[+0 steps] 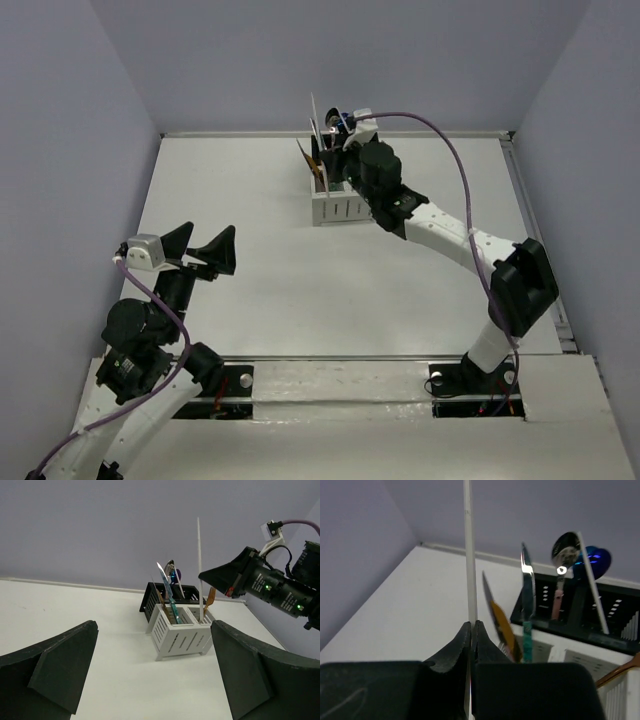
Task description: Sort the eating utensils into containers
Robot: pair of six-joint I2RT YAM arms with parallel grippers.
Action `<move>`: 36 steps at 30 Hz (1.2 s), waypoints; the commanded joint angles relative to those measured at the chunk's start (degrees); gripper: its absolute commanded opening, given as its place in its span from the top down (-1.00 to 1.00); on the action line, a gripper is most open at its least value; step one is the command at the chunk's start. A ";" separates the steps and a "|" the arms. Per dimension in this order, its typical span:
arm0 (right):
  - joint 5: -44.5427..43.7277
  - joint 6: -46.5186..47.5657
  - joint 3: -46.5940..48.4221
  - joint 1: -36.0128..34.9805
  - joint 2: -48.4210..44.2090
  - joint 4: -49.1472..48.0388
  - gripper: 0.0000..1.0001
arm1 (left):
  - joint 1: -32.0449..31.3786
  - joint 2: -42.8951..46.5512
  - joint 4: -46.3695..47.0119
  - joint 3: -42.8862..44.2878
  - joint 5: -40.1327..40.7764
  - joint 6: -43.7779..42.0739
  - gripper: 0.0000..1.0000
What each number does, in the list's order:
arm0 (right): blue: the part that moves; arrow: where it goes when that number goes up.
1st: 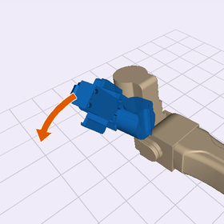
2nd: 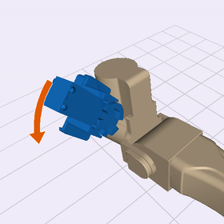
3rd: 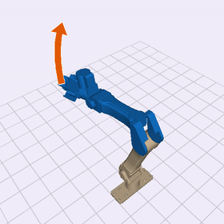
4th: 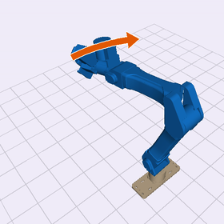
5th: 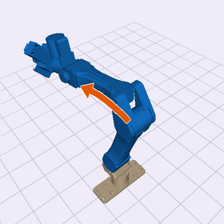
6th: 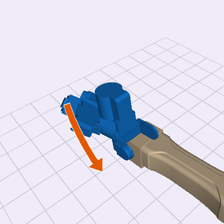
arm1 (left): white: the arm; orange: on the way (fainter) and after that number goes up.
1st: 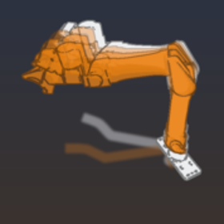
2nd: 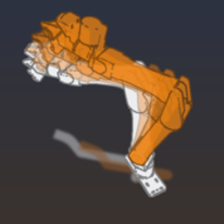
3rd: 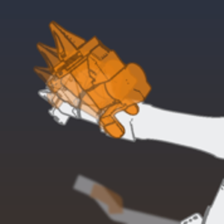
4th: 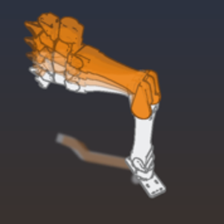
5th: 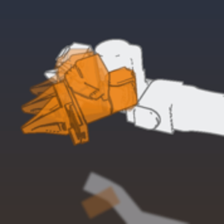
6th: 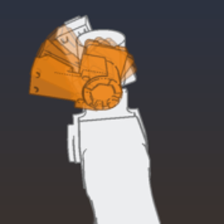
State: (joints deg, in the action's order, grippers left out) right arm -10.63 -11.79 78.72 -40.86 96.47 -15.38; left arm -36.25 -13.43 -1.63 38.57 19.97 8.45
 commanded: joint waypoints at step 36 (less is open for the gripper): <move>-8.09 18.29 19.64 16.34 30.80 -26.02 1.00 | -0.22 -1.16 2.42 -0.86 0.42 -0.19 -0.98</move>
State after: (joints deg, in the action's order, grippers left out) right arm -19.66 5.06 101.36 -24.38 130.87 -35.55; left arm -36.27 -14.13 -1.63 38.00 20.01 8.43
